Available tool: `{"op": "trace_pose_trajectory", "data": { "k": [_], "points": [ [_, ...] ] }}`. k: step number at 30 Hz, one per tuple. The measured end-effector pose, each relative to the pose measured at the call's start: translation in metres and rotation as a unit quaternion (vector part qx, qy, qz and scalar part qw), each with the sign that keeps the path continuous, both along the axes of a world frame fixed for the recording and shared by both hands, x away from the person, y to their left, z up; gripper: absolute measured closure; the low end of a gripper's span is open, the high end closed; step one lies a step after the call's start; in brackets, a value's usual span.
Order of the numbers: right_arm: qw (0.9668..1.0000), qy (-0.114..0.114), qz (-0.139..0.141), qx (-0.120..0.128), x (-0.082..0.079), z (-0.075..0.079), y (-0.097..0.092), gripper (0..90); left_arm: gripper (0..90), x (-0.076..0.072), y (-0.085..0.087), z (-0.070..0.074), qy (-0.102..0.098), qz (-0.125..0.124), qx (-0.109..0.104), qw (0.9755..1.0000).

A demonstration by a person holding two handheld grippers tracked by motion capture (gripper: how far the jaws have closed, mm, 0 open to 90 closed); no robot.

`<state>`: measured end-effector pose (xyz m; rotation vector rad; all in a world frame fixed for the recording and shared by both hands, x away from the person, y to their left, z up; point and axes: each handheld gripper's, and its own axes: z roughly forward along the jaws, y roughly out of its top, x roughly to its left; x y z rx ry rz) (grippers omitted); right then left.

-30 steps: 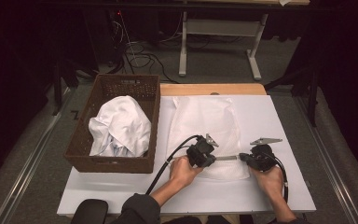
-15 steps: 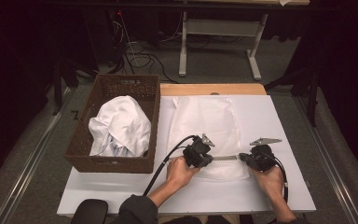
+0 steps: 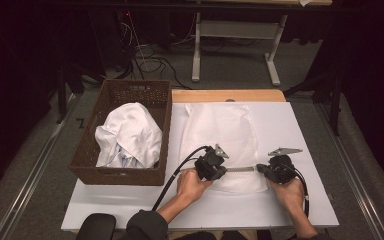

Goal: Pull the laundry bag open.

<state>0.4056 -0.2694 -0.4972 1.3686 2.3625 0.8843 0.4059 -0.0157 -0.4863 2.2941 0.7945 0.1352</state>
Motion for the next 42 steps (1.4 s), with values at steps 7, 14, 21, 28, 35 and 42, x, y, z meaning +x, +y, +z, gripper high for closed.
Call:
{"op": "trace_pose_trajectory", "data": {
  "k": [7,14,21,28,35,42],
  "points": [
    [1.0000,0.000,0.000,0.000,0.000,0.000,0.000,90.0,85.8,-0.001,0.006,0.001,0.000,0.003,-0.001,1.0000],
    [1.0000,0.001,0.000,0.001,0.000,0.000,0.000,90.0,85.8,-0.003,0.006,0.000,-0.004,0.004,0.001,1.0000],
    [1.0000,0.000,0.000,0.000,0.000,0.000,0.000,90.0,85.9,-0.003,0.008,0.001,-0.002,0.006,-0.005,1.0000],
    [1.0000,0.000,0.000,0.001,0.000,0.000,0.000,90.0,85.9,-0.003,0.012,0.002,-0.001,0.009,-0.008,0.9999],
    [1.0000,0.000,0.000,0.000,0.000,0.000,0.000,90.0,85.9,-0.003,0.016,0.002,-0.004,0.013,-0.009,0.9999],
    [1.0000,0.000,0.000,0.001,0.000,0.000,0.000,90.0,85.8,-0.005,0.018,0.003,-0.007,0.014,-0.012,0.9998]
  ]
}}
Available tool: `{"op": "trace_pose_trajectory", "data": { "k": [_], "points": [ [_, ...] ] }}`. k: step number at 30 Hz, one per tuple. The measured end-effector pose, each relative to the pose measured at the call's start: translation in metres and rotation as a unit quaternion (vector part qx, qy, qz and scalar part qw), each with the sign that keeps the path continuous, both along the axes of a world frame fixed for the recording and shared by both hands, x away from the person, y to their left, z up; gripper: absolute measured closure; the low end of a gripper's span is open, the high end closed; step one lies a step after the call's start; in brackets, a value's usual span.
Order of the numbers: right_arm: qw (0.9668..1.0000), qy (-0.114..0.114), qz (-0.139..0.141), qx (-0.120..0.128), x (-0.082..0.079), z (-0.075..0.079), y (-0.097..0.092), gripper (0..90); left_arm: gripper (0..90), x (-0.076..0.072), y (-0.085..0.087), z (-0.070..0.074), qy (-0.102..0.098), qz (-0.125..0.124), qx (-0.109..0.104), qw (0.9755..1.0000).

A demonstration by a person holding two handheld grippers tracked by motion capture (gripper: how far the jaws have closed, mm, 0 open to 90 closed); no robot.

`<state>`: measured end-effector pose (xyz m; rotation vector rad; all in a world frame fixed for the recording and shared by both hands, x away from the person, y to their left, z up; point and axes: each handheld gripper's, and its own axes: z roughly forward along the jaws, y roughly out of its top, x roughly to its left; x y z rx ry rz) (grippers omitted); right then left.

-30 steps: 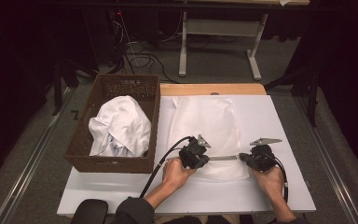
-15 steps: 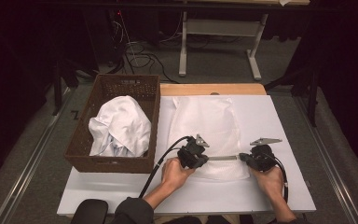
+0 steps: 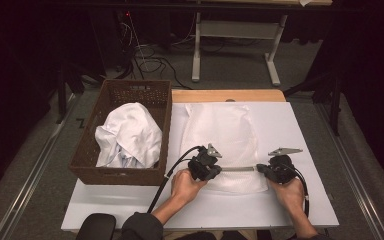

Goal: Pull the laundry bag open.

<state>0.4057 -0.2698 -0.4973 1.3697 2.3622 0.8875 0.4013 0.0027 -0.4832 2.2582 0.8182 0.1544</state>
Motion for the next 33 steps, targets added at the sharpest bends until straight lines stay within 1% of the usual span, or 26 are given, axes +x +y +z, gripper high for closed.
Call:
{"op": "trace_pose_trajectory", "data": {
  "k": [13,15,23,27,30,33],
  "points": [
    [1.0000,0.000,-0.001,-0.001,0.000,0.000,0.000,90.0,85.8,-0.001,0.009,0.000,0.002,0.009,-0.005,0.9999],
    [1.0000,0.000,0.000,-0.001,0.000,0.000,0.000,90.0,85.8,-0.001,0.009,-0.001,-0.002,0.007,0.002,1.0000],
    [1.0000,0.000,-0.001,0.000,0.000,0.000,0.000,90.0,85.8,-0.004,0.014,-0.001,-0.005,0.014,0.003,0.9999],
    [1.0000,0.000,-0.001,0.000,0.000,0.000,0.000,90.0,85.8,-0.004,0.017,-0.002,-0.004,0.017,-0.002,0.9998],
    [1.0000,0.001,0.000,0.000,0.000,0.000,0.000,90.0,85.7,-0.006,0.019,-0.002,-0.006,0.017,0.003,0.9998],
    [1.0000,0.001,0.000,-0.001,0.000,0.000,0.000,90.0,85.7,-0.006,0.020,-0.002,-0.007,0.018,0.003,0.9998]
  ]
}}
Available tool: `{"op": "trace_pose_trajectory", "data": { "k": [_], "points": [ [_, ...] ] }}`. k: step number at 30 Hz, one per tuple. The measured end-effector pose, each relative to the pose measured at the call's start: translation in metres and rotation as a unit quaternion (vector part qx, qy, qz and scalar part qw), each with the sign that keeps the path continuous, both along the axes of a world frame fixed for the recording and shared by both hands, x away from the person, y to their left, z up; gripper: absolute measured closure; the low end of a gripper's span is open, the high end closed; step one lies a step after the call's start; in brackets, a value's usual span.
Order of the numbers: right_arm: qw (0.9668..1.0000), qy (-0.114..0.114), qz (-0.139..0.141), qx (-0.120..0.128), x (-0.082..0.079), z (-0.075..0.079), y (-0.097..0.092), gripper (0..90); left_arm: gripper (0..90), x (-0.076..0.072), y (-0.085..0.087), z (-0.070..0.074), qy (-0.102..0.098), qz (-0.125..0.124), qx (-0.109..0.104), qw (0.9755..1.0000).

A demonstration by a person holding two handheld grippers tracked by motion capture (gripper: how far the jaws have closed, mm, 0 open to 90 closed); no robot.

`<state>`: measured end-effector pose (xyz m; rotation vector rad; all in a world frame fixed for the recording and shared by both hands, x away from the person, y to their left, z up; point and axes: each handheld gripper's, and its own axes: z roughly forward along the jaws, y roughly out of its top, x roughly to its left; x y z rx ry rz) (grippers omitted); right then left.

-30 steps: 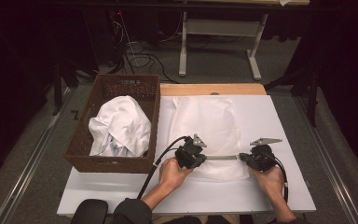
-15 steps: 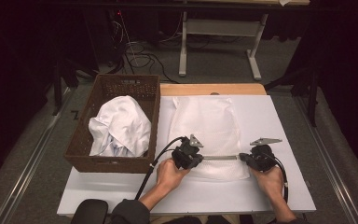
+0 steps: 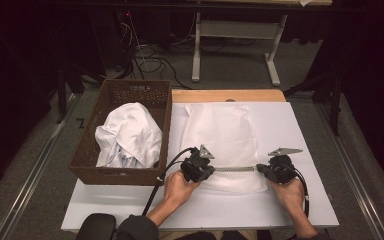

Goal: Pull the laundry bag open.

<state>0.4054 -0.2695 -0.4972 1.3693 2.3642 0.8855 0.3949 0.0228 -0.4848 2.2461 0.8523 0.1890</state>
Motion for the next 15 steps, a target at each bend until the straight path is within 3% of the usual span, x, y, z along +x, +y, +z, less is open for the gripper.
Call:
{"op": "trace_pose_trajectory", "data": {
  "k": [15],
  "points": [
    [1.0000,-0.002,0.000,-0.001,-0.0002,-0.0003,0.0005,90.0,85.8,-0.0022,0.0092,-0.0050,0.004,0.014,0.003,0.9999]
  ]
}}
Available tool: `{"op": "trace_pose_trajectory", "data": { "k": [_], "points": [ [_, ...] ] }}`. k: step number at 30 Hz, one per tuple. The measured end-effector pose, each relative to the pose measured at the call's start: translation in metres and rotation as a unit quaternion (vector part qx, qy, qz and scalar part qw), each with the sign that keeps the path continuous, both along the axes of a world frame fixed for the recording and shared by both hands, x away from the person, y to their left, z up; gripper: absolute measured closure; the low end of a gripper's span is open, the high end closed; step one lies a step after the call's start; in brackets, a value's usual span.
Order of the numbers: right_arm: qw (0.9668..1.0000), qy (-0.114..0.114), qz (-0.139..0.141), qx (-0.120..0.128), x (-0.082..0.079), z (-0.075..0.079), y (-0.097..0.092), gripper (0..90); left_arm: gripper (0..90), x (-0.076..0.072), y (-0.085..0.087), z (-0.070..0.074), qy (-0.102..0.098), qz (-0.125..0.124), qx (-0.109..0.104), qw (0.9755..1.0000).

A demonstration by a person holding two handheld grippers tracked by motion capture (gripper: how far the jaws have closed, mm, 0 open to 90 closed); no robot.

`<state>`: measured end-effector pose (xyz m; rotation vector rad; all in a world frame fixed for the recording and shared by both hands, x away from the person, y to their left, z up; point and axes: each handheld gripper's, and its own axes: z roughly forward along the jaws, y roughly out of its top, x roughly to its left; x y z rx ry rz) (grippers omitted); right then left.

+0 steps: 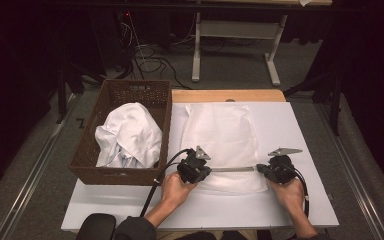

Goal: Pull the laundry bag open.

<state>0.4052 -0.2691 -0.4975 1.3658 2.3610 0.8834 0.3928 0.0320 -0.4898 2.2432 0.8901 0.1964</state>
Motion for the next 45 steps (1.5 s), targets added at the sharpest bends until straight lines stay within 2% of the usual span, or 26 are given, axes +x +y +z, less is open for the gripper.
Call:
{"op": "trace_pose_trajectory", "data": {
  "k": [13,34,45],
  "points": [
    [1.0000,-0.002,0.000,-0.001,0.000,0.000,0.000,90.0,85.7,-0.004,0.011,-0.006,0.009,0.027,-0.001,0.9996],
    [1.0000,-0.003,-0.001,-0.001,-0.001,-0.001,0.000,90.0,85.7,-0.008,0.029,-0.006,0.002,0.050,0.010,0.9987],
    [1.0000,-0.004,-0.002,-0.003,-0.001,-0.001,0.001,90.0,85.7,-0.013,0.034,-0.004,-0.011,0.053,0.025,0.9982]
  ]
}}
